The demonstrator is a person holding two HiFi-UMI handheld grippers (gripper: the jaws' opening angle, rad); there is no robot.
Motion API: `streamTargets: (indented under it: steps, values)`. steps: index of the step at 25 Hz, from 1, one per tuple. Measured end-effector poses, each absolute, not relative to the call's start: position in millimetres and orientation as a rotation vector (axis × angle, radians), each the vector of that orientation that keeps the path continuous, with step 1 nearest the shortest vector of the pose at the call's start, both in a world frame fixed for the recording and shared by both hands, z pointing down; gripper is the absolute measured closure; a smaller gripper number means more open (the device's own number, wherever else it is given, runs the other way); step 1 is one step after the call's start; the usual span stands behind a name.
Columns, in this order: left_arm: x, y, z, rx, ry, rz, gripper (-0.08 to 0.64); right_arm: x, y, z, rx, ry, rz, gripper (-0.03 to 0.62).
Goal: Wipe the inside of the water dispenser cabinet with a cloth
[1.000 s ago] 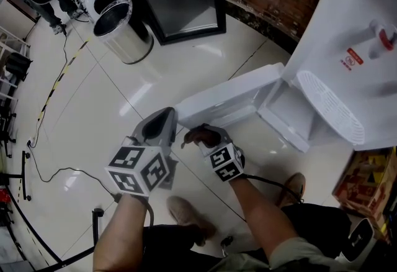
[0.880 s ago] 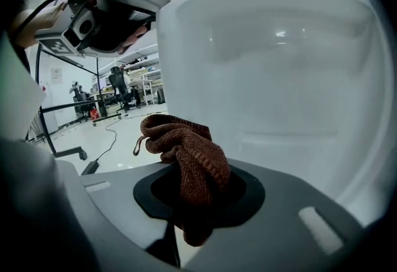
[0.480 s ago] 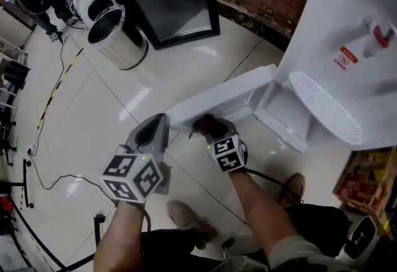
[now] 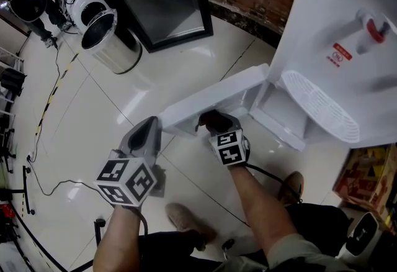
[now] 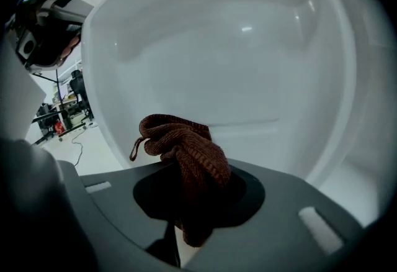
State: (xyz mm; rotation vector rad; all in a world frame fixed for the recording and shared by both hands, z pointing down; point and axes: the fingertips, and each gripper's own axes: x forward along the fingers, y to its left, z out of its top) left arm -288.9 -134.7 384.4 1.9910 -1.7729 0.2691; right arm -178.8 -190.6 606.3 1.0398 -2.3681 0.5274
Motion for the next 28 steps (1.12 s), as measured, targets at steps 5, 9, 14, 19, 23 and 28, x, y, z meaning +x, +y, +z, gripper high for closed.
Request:
streamTargets:
  steps: [5, 9, 14, 19, 23, 28]
  values:
    - [-290, -136, 384, 1.984, -1.782, 0.273, 0.561, -146, -210, 605, 1.183, -2.313, 0.579, 0.485]
    - [-290, -136, 384, 1.981, -1.792, 0.276, 0.561, -114, -227, 600, 1.325, -2.269, 0.598, 0.486]
    - [-290, -137, 384, 1.975, -1.8, 0.283, 0.561, -69, -245, 591, 1.492, -2.204, 0.641, 0.486]
    - [-291, -139, 384, 1.966, -1.813, 0.291, 0.561, -46, -244, 589, 1.54, -2.17, 0.624, 0.491]
    - [-291, -139, 384, 1.959, -1.823, 0.296, 0.561, -34, -242, 587, 1.564, -2.158, 0.612, 0.489]
    - [-292, -139, 384, 1.958, -1.825, 0.301, 0.561, -6, -242, 584, 1.692, -2.099, 0.626, 0.491]
